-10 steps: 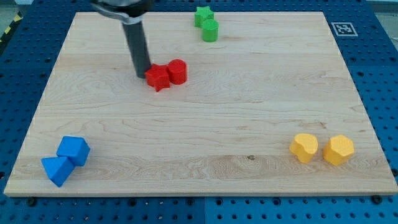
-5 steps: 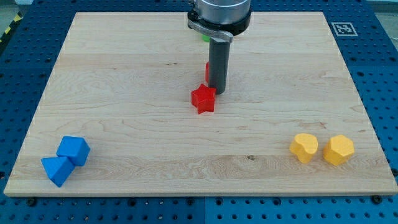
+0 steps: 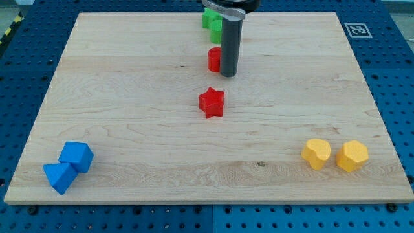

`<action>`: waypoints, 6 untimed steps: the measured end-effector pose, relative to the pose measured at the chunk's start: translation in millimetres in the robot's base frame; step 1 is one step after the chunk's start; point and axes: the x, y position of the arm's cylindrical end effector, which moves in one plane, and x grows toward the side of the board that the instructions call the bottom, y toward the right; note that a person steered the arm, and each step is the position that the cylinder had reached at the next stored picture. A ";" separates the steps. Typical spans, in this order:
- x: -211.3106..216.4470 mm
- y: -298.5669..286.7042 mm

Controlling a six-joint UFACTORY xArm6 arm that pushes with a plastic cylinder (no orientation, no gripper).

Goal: Place the red circle vertically below the green circle

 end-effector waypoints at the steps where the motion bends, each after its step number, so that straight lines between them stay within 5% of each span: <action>1: -3.1 -1.8; 6: -0.5 -38.4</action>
